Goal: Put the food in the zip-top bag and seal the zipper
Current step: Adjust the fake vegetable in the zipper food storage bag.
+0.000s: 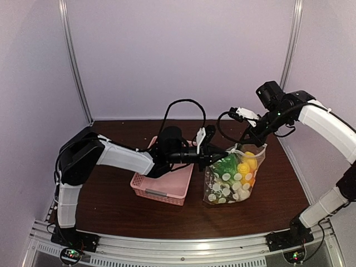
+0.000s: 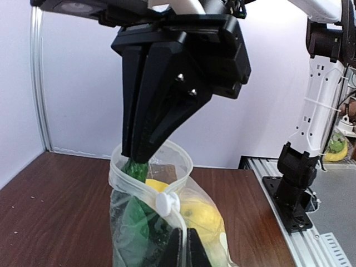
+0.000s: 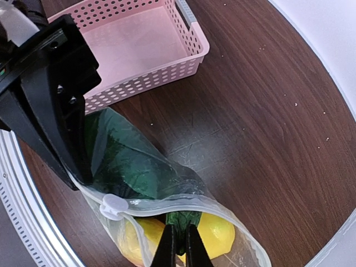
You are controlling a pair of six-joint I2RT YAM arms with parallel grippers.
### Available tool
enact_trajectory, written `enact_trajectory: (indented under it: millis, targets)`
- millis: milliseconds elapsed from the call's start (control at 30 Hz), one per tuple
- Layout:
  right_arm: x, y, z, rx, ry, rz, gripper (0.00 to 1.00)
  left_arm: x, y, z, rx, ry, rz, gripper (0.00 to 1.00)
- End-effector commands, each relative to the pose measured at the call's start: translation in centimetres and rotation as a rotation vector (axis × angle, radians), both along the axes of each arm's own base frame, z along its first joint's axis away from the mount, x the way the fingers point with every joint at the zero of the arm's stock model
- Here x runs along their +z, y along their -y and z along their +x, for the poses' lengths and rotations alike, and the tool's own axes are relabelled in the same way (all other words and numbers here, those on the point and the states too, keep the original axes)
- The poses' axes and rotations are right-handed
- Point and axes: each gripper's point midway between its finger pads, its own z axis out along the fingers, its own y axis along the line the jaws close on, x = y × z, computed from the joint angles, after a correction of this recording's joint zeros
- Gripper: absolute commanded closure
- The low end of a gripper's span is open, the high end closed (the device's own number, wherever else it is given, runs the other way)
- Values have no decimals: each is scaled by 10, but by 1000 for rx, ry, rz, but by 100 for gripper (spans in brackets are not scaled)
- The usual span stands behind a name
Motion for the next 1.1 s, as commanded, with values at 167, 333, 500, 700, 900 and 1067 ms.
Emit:
enact_trajectory:
  millis: [167,333,500,700,900,1067]
  targets:
    - [48,66,36,-201,125,-9,100,80,35,50,155,228,-388,100]
    - [38,62,19,-161,102,34,100,79,49,37,19,182,-437,98]
    - [-13,45,-27,-59,7,-55,100,22,39,-14,-159,148,-242,91]
    - [-46,49,-75,28,-70,-149,100,1,24,-65,-295,81,-116,85]
    - [-19,53,-83,28,-26,-136,100,18,24,-108,-378,111,-94,81]
    - [-29,35,-80,37,-62,-96,100,30,32,-115,-365,128,-75,87]
